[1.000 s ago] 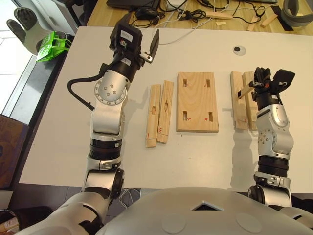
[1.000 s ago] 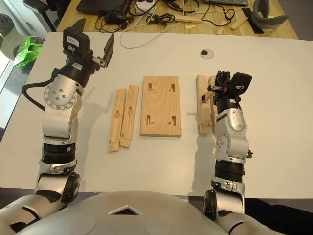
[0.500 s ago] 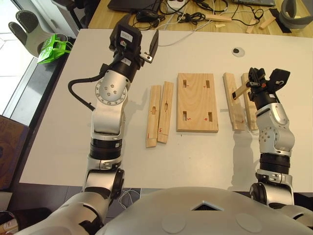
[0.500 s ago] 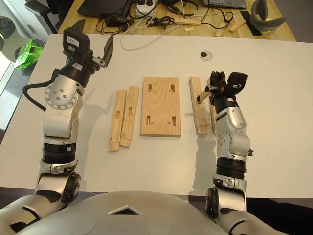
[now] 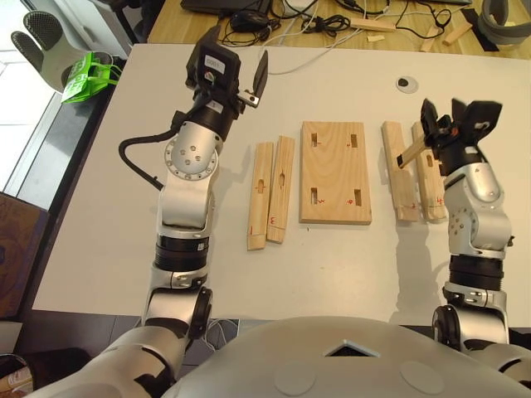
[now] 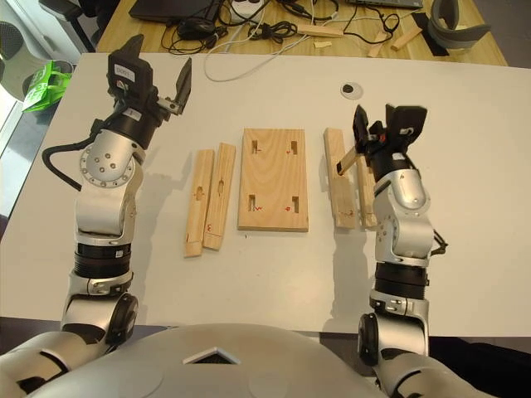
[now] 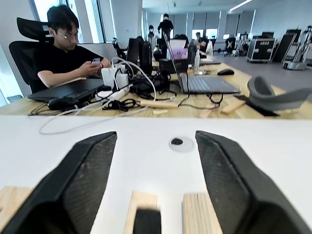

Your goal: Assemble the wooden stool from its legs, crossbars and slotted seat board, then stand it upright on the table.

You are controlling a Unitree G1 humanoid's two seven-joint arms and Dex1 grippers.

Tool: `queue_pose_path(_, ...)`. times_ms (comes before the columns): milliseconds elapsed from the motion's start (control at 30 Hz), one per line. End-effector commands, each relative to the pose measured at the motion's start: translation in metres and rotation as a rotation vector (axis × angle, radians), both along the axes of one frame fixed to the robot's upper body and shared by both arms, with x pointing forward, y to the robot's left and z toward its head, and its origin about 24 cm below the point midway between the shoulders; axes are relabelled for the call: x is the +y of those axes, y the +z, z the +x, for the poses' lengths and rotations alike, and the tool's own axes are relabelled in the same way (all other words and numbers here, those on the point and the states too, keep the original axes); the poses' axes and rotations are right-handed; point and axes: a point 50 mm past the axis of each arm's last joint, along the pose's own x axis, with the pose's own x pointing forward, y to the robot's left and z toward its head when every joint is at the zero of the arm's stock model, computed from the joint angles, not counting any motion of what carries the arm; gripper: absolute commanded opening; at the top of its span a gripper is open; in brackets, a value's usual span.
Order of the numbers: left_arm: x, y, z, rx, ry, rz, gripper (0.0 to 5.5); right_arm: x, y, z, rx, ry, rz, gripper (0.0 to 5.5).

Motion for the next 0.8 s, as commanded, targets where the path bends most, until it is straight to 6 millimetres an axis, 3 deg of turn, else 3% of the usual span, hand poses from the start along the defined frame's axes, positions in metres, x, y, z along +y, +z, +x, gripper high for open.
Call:
queue_pose_path(33, 0.0, -0.006, 0.0, 0.017, 0.013, -0.001, 3.84, -0.004, 0.062, 0.013, -0.172, 0.009, -0.064, 3.19)
queue_pose_path(133, 0.0, -0.007, -0.001, 0.019, 0.012, -0.002, 3.84, -0.017, 0.105, 0.02, -0.29, -0.051, -0.066, 3.19)
queue_pose_path(200, 0.002, -0.008, -0.001, 0.022, 0.015, 0.0, 3.84, -0.02, 0.106, 0.02, -0.266, -0.055, -0.019, 3.19)
queue_pose_path(233, 0.002, -0.008, -0.001, 0.024, 0.015, 0.0, 3.84, -0.019, 0.09, 0.021, -0.186, -0.039, 0.014, 3.19)
queue_pose_path(333, 0.0, -0.008, -0.002, 0.028, 0.008, -0.002, 3.84, -0.018, 0.013, 0.019, 0.133, -0.009, 0.08, 3.19)
queue_pose_path(367, -0.001, -0.008, -0.002, 0.028, 0.005, -0.004, 3.84, -0.017, -0.005, 0.016, 0.205, 0.005, 0.089, 3.19)
queue_pose_path(433, -0.001, -0.007, -0.002, 0.029, 0.004, -0.005, 3.84, -0.018, -0.018, 0.014, 0.254, 0.0, 0.098, 3.19)
queue_pose_path(667, 0.001, -0.009, -0.003, 0.038, 0.014, -0.006, 3.84, -0.013, 0.009, 0.02, 0.12, 0.0, 0.114, 3.19)
queue_pose_path(800, 0.001, -0.009, -0.002, 0.037, 0.019, -0.009, 3.84, -0.002, 0.05, 0.015, -0.088, 0.06, 0.073, 3.19)
